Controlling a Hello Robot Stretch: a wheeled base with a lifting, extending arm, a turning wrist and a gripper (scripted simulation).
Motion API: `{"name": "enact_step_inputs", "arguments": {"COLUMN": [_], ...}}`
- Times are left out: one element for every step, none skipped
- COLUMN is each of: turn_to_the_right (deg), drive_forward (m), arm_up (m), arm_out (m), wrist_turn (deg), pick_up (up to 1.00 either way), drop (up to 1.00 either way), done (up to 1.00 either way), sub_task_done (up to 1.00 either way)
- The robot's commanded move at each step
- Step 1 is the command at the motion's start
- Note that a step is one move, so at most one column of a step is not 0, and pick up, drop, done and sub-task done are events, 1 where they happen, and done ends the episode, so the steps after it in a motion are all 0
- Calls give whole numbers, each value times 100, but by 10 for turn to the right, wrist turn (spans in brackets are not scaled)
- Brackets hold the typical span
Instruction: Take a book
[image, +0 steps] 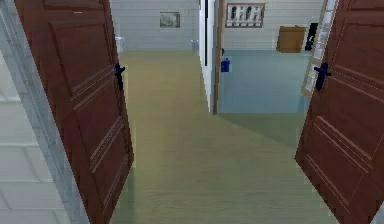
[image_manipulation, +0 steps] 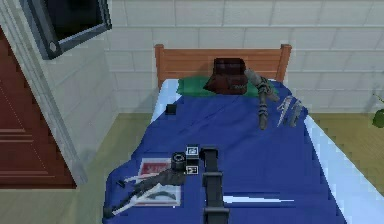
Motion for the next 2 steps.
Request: {"name": "enact_step_inputs", "arguments": {"turn_to_the_right": [0,0], "drive_forward": [0,0], "arm_up": [0,0], "arm_out": [0,0], "wrist_turn": [450,360], "pick_up": [0,0], "drop": [0,0], "done": [0,0], "sub_task_done": [0,0]}}
